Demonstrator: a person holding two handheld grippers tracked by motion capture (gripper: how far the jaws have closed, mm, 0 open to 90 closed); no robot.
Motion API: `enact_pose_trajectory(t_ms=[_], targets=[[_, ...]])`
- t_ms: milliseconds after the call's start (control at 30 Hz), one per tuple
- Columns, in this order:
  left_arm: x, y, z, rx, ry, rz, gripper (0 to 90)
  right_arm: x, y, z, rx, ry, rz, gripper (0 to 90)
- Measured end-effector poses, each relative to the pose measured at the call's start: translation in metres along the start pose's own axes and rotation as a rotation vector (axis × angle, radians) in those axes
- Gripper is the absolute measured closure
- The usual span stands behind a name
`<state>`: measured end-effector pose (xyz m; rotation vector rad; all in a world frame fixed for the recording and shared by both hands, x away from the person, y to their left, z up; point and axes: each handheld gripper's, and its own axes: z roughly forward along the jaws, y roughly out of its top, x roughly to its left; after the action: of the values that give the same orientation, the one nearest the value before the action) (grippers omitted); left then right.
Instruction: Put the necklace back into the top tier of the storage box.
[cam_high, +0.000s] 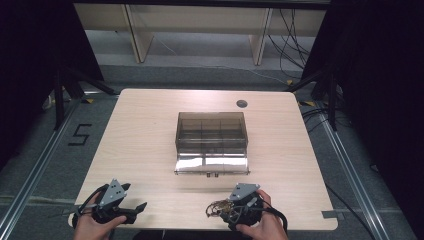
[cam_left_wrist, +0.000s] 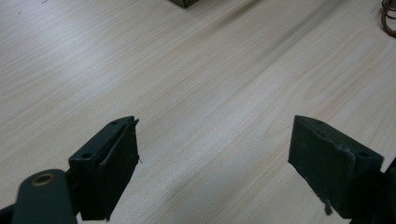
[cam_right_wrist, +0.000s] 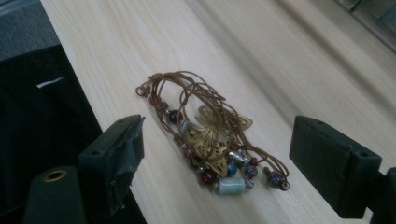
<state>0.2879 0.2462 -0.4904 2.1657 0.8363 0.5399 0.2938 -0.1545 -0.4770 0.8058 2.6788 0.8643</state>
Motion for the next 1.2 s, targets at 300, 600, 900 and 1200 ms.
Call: enact_pose_trajectory(t_ms=[300,600,900,1200], targets=[[-0.001,-0.001,0.003,-0.013,0.004,-0.018,15.7,0.001,0.003,0.012,0.048,0.02,-0.058,24.0],[0.002,0.0,0.002,-0.013,0.004,0.015,15.7,0.001,0.005,0.019,0.076,0.028,-0.09,32.3],[-0.001,-0.001,0.004,-0.023,0.003,-0.014,15.7,-0.001,0.006,0.024,0.103,0.049,-0.109,41.5],[-0.001,0.0,0.003,-0.014,-0.004,-0.003,15.7,-0.005,0.01,0.026,0.122,0.066,-0.095,58.0]])
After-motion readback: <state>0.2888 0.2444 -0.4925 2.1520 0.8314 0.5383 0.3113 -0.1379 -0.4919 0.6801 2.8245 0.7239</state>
